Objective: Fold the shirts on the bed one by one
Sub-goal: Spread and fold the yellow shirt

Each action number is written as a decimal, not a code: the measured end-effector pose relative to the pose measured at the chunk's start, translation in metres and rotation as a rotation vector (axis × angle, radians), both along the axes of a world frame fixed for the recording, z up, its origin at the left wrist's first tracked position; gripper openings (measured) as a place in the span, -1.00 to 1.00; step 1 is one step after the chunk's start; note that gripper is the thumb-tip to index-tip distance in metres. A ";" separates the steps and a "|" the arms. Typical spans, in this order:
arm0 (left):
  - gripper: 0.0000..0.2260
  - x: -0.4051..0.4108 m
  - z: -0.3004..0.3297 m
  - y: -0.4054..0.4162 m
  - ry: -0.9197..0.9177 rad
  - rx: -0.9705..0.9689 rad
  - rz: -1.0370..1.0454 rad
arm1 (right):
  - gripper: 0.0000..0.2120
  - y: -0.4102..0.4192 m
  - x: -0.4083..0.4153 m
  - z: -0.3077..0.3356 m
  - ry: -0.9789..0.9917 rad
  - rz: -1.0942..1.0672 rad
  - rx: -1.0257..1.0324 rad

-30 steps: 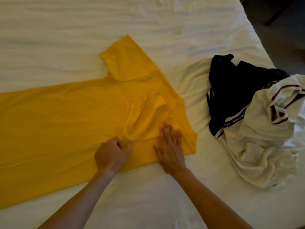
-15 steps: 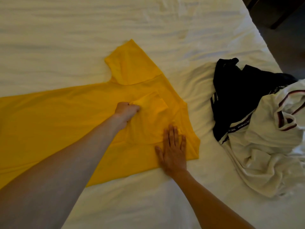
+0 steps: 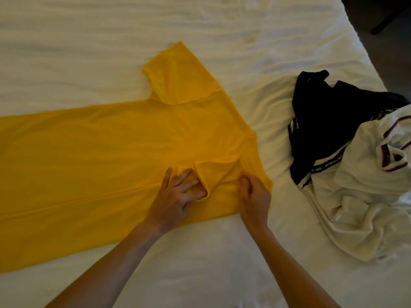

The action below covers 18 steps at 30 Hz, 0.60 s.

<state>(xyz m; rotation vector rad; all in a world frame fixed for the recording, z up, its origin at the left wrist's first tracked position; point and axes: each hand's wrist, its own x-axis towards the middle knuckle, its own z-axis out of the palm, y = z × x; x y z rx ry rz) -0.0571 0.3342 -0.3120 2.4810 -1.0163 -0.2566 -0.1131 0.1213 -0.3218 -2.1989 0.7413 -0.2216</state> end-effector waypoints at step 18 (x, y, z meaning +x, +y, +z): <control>-0.52 -0.025 -0.018 0.009 -0.132 0.130 0.016 | -0.87 -0.003 0.018 0.029 0.003 0.228 0.093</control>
